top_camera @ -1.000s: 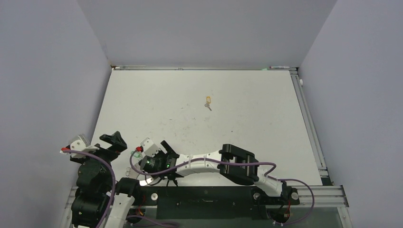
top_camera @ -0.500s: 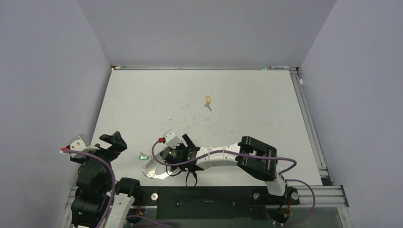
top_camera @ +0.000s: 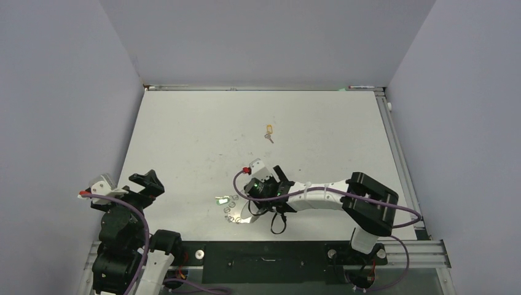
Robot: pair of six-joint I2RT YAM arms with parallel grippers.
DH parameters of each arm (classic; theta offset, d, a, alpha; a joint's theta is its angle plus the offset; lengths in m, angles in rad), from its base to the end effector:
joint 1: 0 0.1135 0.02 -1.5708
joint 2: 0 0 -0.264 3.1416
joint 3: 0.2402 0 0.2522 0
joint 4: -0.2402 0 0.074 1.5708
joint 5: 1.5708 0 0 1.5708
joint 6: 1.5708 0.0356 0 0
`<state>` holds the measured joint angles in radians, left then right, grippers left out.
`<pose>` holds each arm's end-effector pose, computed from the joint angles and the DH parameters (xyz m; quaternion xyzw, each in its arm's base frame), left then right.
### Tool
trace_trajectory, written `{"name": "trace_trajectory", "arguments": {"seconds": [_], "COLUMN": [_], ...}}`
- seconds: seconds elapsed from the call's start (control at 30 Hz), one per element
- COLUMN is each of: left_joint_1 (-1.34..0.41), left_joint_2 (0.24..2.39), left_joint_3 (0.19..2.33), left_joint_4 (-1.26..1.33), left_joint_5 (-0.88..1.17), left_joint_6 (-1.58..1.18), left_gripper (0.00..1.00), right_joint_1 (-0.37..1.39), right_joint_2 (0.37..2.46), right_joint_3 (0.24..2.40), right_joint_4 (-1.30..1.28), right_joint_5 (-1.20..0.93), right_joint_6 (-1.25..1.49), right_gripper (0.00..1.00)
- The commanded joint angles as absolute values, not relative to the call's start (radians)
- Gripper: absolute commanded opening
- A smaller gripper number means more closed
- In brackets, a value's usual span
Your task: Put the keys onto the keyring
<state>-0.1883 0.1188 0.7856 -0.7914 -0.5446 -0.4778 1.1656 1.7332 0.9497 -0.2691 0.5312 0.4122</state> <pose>0.0200 0.0150 0.3305 -0.2803 0.6889 -0.0178 0.6682 0.1468 0.2966 0.1527 -0.2806 0.8921 -0.0034 0.3542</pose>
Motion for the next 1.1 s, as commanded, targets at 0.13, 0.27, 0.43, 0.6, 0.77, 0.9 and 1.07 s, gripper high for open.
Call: {"name": "trace_trajectory", "arguments": {"seconds": [0.13,0.27,0.43,0.6,0.77,0.9,1.07], "left_joint_1": [-0.191,-0.189,-0.19,-0.189,-0.194,-0.212,-0.231], "left_joint_2": [0.128,0.138,0.151,0.165,0.171,0.176,0.176], "left_joint_3": [0.785,0.785,0.779,0.763,0.755,0.752,0.749], "left_joint_4": [-0.778,-0.766,-0.747,-0.721,-0.719,-0.713,-0.71], "left_joint_5": [-0.534,-0.508,-0.467,-0.436,-0.409,-0.403,-0.406], "left_joint_6": [-0.473,-0.458,-0.447,-0.432,-0.43,-0.427,-0.422], "left_gripper": [0.96,0.96,0.96,0.96,0.96,0.96,0.96], "right_joint_1": [1.036,0.982,0.977,0.977,0.971,0.955,0.915], "right_joint_2": [1.521,1.407,1.287,1.229,1.285,1.398,1.513], "right_joint_3": [0.785,0.74,0.793,0.84,0.857,0.863,0.878], "right_joint_4": [-0.347,-0.338,-0.361,-0.273,-0.168,-0.092,-0.051], "right_joint_5": [0.606,0.594,0.564,0.428,0.311,0.231,0.162], "right_joint_6": [0.372,0.369,0.39,0.41,0.515,0.592,0.63], "right_gripper": [0.95,0.96,0.94,0.86,0.76,0.7,0.59]}}
